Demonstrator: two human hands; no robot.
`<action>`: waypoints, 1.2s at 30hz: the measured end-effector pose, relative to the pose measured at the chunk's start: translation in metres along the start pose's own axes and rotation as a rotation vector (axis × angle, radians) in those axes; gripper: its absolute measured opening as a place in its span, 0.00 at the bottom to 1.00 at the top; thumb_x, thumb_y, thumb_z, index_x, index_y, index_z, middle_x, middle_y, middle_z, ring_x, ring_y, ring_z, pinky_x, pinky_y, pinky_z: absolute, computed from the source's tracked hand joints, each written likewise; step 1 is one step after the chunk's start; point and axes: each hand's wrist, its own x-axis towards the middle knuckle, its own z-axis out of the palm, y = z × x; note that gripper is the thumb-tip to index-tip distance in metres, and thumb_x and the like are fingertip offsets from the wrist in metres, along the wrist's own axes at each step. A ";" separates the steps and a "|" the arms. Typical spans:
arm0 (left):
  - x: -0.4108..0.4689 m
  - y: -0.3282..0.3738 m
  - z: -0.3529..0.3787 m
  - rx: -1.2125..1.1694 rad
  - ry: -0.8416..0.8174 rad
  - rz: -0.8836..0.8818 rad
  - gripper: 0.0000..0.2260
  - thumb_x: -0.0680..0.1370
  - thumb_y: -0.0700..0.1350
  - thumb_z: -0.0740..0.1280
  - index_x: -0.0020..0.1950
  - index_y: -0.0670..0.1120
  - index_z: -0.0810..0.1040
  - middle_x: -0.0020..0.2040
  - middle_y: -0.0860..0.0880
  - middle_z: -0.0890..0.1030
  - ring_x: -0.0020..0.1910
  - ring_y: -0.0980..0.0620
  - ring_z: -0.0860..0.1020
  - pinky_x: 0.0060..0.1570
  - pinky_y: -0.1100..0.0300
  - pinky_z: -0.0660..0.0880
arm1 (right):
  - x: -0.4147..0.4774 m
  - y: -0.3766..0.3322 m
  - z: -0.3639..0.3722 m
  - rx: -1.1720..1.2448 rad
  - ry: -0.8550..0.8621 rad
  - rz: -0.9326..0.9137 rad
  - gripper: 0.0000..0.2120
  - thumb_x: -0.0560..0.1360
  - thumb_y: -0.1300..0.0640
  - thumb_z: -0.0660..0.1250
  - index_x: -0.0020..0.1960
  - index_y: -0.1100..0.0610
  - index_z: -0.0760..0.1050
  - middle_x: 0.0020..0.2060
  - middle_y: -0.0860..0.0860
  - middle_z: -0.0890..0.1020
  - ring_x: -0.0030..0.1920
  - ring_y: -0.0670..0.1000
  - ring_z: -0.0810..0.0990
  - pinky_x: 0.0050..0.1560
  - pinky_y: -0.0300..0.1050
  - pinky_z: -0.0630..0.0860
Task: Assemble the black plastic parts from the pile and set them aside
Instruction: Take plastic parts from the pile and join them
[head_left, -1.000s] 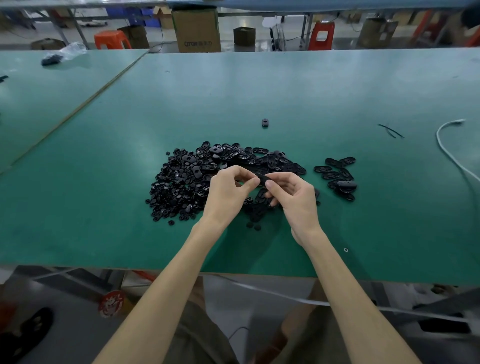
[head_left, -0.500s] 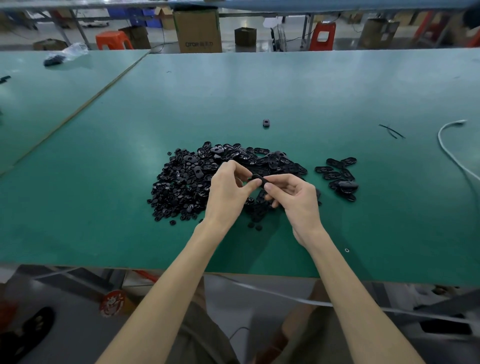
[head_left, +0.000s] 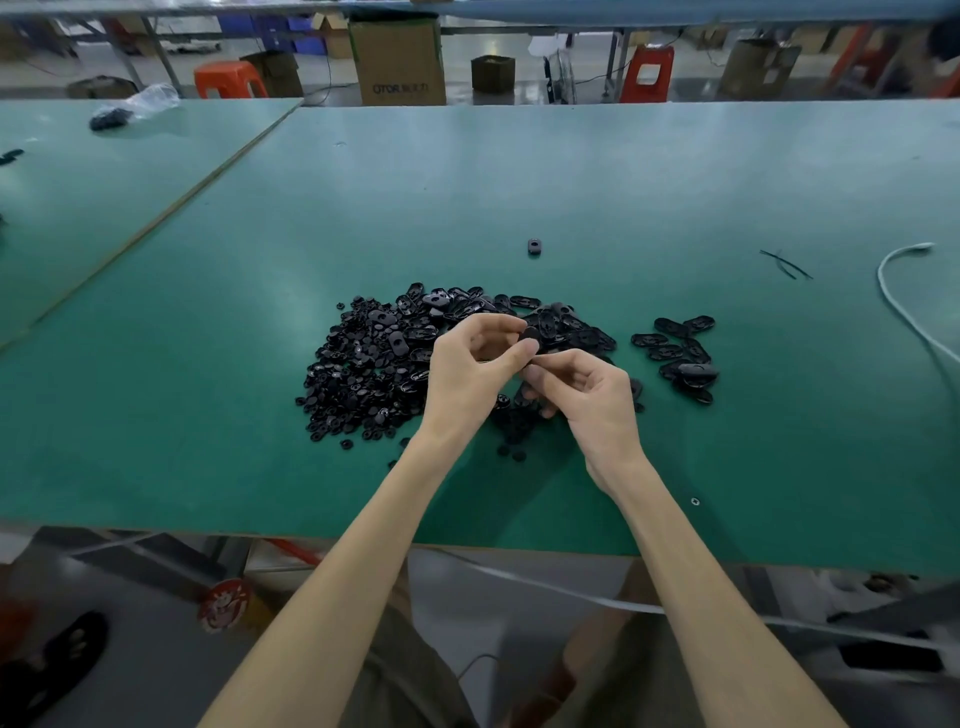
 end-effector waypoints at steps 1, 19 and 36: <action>0.001 0.001 0.001 0.009 -0.005 0.004 0.07 0.75 0.41 0.77 0.50 0.50 0.84 0.44 0.49 0.87 0.45 0.54 0.85 0.49 0.62 0.80 | 0.000 0.000 0.000 0.001 0.010 -0.001 0.06 0.77 0.62 0.76 0.45 0.52 0.87 0.39 0.58 0.87 0.37 0.50 0.83 0.37 0.41 0.78; -0.001 -0.009 -0.005 0.047 -0.164 -0.051 0.07 0.76 0.39 0.76 0.53 0.45 0.86 0.45 0.46 0.87 0.43 0.48 0.86 0.45 0.55 0.84 | 0.004 0.005 -0.002 0.003 0.114 0.011 0.02 0.79 0.62 0.73 0.49 0.56 0.83 0.37 0.51 0.86 0.36 0.48 0.82 0.36 0.39 0.77; -0.006 -0.010 -0.002 0.014 -0.123 -0.019 0.09 0.78 0.35 0.73 0.56 0.44 0.87 0.47 0.46 0.88 0.46 0.48 0.86 0.49 0.56 0.83 | 0.000 -0.001 0.000 -0.048 0.102 0.028 0.04 0.81 0.61 0.71 0.49 0.56 0.83 0.35 0.49 0.86 0.36 0.46 0.82 0.36 0.39 0.78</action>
